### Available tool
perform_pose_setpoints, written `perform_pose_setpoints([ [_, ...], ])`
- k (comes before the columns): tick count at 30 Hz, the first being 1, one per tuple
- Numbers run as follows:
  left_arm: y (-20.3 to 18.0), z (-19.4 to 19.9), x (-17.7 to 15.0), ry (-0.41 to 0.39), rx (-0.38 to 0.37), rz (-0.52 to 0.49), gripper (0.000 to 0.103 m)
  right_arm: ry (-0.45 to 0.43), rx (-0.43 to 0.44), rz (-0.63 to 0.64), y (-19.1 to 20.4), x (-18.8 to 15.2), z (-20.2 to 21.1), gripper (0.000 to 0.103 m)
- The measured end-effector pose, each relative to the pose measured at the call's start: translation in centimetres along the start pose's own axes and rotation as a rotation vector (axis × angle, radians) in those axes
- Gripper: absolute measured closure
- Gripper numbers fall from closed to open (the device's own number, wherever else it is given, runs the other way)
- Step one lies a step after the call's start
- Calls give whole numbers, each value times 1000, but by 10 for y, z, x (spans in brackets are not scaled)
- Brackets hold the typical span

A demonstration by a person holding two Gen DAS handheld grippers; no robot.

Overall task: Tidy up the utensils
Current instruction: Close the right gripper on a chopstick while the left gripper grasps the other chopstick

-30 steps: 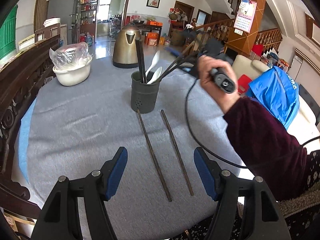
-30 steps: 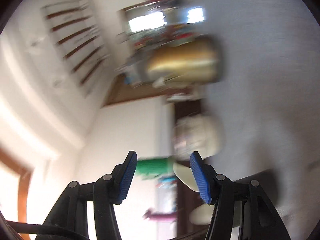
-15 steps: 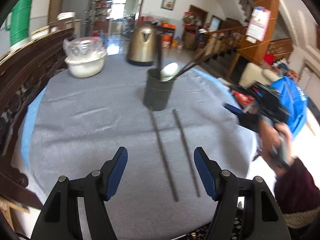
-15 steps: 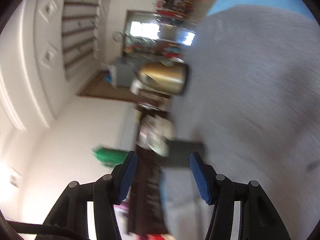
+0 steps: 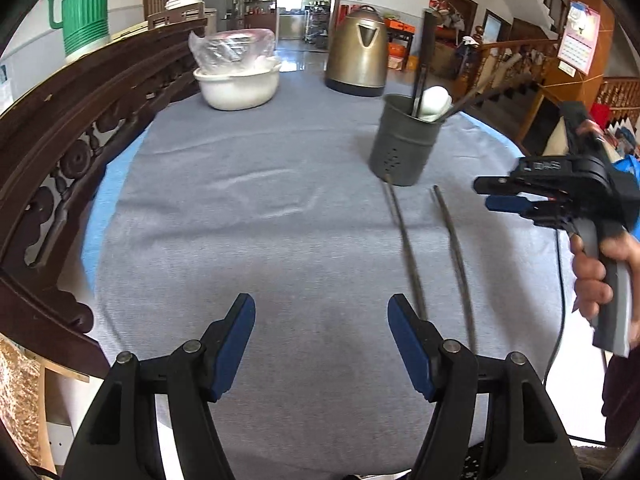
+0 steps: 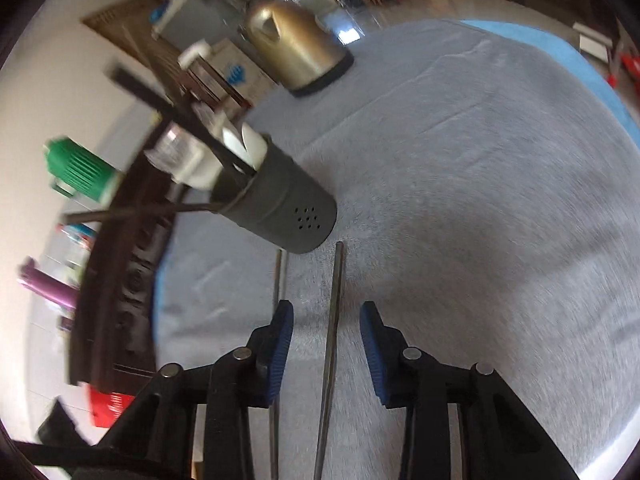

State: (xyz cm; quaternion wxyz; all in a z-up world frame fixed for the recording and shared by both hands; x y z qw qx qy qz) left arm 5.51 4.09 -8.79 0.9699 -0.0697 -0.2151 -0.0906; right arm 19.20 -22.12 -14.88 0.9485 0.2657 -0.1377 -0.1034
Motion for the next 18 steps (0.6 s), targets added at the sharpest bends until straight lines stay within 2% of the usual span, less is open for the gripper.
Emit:
perform_pose_setpoints([
  [4, 10, 1, 0, -8, 16, 4, 33, 44, -134, 2, 14, 18, -30, 71],
  [9, 20, -2, 0, -6, 7, 18, 33, 75, -223, -21, 14, 32, -55, 76],
  [11, 21, -2, 0, -6, 3, 17, 33, 92, -278, -16, 14, 33, -64, 82],
  [14, 21, -1, 2, -16, -1, 6, 33, 94, -304, -22, 11, 31, -71, 94],
  [16, 20, -1, 5, -16, -4, -2, 33, 79, -320, -3, 11, 31, -71, 96],
  [18, 18, -2, 8, -19, -15, -15, 33, 76, -294, -5, 9, 30, -69, 97],
])
Point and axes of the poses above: each gripper's, at about its wrist camera, not at the fingertips, and z roughly against the way its jaws point, y to its left, x to its top, the point moved 3 cm from there along -z, roughly the way its jaws point, and after that the axes turned 12 degrees about y, right-handed, at the moved point
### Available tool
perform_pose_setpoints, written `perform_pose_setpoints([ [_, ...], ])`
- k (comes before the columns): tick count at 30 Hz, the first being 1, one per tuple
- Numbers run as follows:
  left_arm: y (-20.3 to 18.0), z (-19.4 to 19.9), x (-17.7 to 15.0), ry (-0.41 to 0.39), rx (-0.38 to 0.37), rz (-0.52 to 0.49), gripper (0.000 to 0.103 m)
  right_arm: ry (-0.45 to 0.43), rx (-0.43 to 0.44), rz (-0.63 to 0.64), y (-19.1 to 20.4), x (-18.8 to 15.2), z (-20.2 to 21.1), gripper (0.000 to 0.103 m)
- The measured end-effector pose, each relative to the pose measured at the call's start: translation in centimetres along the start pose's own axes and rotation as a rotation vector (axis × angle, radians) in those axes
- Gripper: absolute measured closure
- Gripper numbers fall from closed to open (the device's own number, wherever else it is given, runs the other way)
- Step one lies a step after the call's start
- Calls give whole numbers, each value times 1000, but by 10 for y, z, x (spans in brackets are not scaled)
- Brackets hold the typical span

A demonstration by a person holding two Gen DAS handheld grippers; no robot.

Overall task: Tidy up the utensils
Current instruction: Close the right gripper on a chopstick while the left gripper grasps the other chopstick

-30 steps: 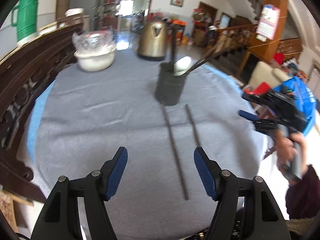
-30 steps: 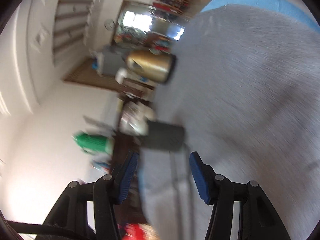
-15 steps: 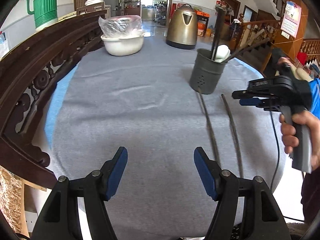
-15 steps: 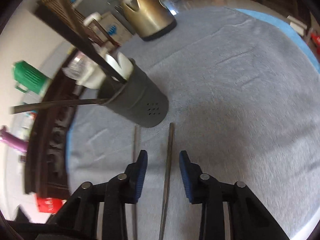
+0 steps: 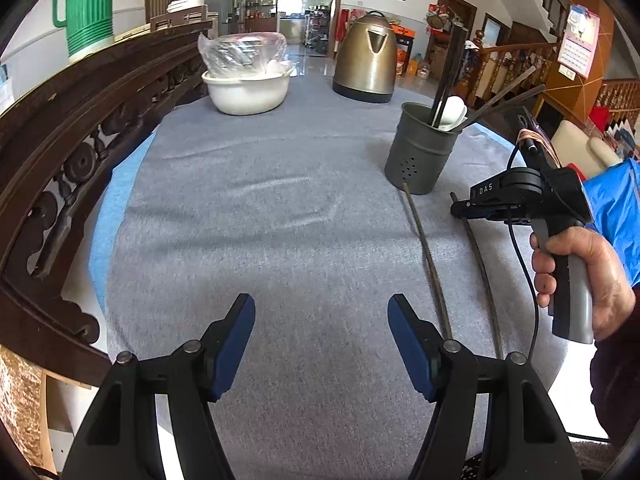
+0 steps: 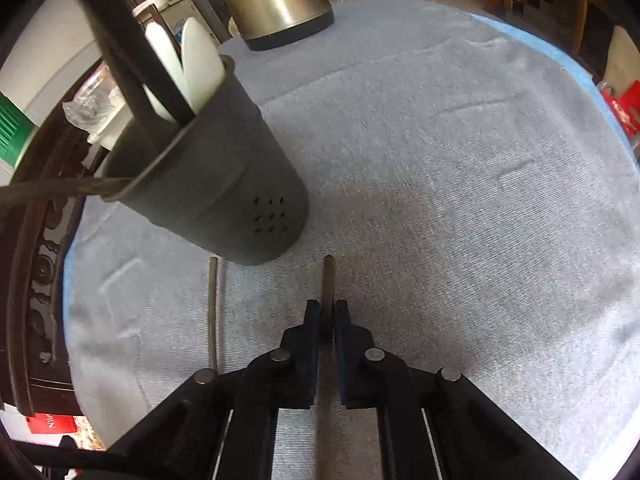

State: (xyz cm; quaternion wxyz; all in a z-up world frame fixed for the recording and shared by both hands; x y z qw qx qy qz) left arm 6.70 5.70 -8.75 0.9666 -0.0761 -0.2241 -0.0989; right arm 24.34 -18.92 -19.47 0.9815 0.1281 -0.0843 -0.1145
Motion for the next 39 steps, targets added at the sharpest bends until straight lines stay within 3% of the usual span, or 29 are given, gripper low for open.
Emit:
perform_pose_setpoints([
  [8, -26, -8, 31, -14, -60, -91, 38, -94, 98, 4, -24, -16, 34, 97],
  [17, -65, -69, 82, 102, -223, -124, 52, -111, 164, -47, -44, -23, 36, 97],
  [23, -77, -101, 102, 143, -227, -110, 59, -100, 204, -91, -60, -21, 30, 97],
  [34, -95, -124, 108, 134, -185, -157, 59, -131, 249, -96, -72, -13, 30, 97],
  [37, -99, -132, 114, 147, -186, -165, 67, -142, 272, -90, -73, -12, 30, 97],
  [39, -101, -138, 116, 162, -195, -161, 80, -142, 286, -87, -74, -13, 29, 97],
])
Point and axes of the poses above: each gripper's, at about its wrist camera, not at the fingertips, and z roughly against the way its jaws point, y to its left, x to its top, the point moved 3 cm from there along -z, roughly the way its jaws point, and after that the axes turned 12 degrees about y, right-handed, at the moved point
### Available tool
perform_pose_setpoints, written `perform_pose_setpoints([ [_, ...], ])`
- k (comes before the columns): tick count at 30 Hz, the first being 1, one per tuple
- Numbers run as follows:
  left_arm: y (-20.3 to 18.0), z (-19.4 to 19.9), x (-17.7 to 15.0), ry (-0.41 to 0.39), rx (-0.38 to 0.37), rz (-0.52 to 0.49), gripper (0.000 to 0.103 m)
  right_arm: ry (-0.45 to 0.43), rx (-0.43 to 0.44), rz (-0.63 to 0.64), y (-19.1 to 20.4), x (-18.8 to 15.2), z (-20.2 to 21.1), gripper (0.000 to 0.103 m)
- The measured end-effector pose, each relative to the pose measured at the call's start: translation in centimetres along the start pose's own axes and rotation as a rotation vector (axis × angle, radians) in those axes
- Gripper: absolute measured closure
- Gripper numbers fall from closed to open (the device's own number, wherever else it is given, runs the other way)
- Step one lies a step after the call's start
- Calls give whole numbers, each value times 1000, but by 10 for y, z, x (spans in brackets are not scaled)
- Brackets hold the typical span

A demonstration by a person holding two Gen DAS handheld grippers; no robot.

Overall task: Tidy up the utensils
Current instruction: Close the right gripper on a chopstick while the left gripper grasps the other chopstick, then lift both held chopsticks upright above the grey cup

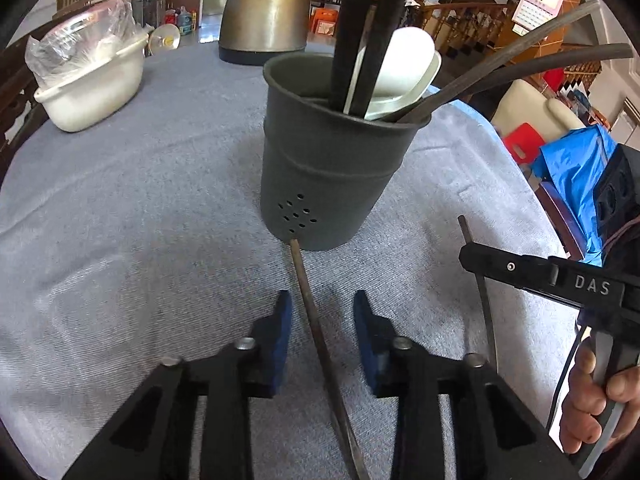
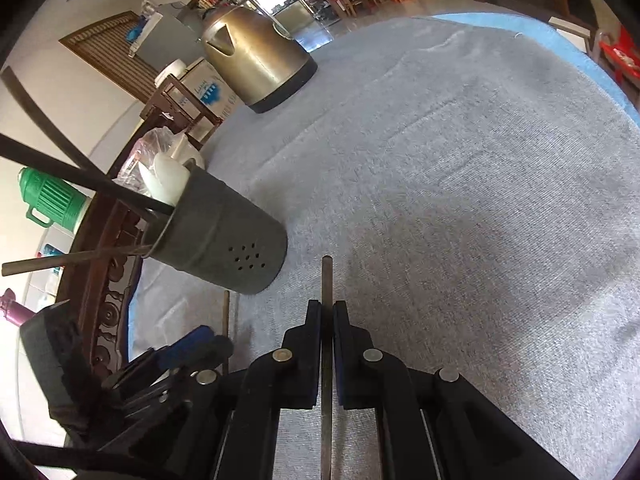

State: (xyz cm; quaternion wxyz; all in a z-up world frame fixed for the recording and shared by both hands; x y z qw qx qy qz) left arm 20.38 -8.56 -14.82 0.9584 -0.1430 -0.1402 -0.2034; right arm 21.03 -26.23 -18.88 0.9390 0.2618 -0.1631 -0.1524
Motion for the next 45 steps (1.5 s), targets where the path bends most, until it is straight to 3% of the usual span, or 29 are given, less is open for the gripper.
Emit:
perform_pose_setpoints([
  [5, 4, -5, 0, 10, -26, 23, 95, -13, 47, -6, -1, -3, 3, 97],
  [15, 7, 22, -8, -66, -42, 26, 97, -22, 75, 18, 18, -6, 6, 97],
  [25, 19, 80, -30, -189, -42, 58, 97, -50, 111, 58, 37, -15, 20, 97],
  [34, 18, 146, -55, -304, -33, 55, 98, -92, 150, 98, 57, -25, 48, 97],
  [45, 11, 194, -66, -413, -21, 41, 98, -162, 201, 191, 101, -43, 90, 97],
])
Point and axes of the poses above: each gripper's, at about its wrist camera, not at the fingertips, and z roughly against the way its jaws point, y to its left, x to its top, the point moved 3 cm from there along -z, roughly the way its jaws point, and after that the axes turned 12 degrees about y, right-handed, at the moved point
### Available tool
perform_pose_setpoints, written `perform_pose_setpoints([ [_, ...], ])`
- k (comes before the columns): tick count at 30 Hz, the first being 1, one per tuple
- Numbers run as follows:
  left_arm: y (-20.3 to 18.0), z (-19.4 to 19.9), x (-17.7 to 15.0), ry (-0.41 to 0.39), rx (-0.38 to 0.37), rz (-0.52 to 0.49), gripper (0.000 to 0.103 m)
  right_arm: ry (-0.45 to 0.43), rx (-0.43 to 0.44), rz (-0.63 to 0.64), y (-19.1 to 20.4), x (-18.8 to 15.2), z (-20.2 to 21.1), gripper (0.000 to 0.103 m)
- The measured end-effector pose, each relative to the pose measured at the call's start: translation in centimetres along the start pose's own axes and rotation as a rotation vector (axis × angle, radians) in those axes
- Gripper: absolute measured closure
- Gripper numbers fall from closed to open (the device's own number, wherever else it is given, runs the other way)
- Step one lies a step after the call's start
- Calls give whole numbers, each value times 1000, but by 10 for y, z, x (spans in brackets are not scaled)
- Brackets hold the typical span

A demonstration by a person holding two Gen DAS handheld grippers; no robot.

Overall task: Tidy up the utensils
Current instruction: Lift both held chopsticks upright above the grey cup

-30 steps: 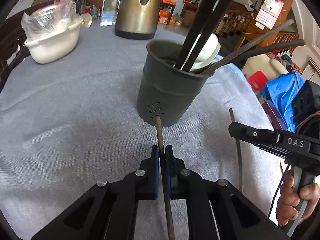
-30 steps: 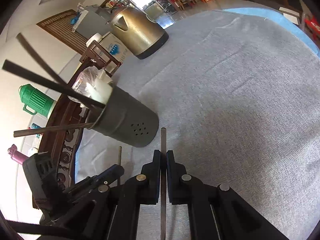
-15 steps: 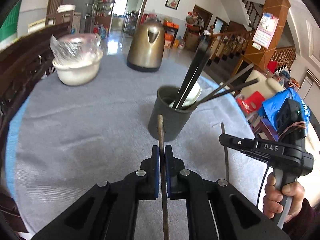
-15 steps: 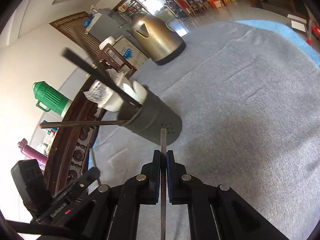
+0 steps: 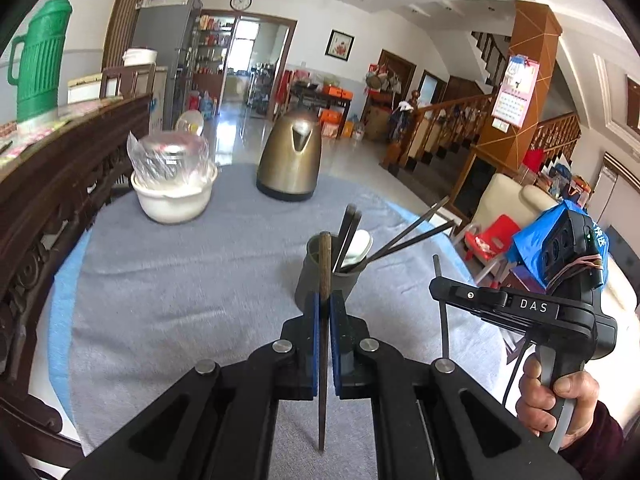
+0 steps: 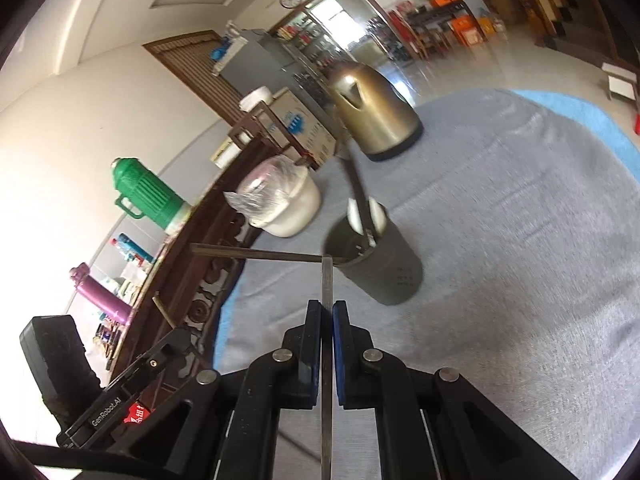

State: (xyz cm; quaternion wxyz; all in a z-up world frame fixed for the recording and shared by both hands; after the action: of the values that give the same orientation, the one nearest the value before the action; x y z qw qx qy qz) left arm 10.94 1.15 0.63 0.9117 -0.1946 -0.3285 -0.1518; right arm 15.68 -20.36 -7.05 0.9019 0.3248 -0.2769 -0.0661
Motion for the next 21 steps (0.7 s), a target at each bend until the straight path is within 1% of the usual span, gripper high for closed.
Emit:
perform_pose_setpoints([
  [10, -8, 31, 8, -62, 21, -14, 98, -97, -25, 111, 42, 9, 35, 97],
  [13, -12, 37, 12, -74, 35, -26, 98, -134, -50, 150, 53, 14, 46, 97],
  [18, -15, 49, 20, -97, 49, -41, 98, -225, -90, 209, 68, 24, 68, 97],
  [21, -17, 57, 30, -118, 63, -57, 98, -285, -97, 229, 77, 33, 81, 97],
])
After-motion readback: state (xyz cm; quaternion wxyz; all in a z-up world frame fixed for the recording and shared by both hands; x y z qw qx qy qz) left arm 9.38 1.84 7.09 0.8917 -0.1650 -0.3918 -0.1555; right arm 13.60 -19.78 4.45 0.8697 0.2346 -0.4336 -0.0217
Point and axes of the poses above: each gripper's, at about its wrist camera, not at the fingertips, and z roughly against the way its jaws point, y to its left, x to its top, the point moved 3 cm from there along -z, roughly the way its jaws point, and after that the axes turned 12 degrees about y, right-handed, at the moved point
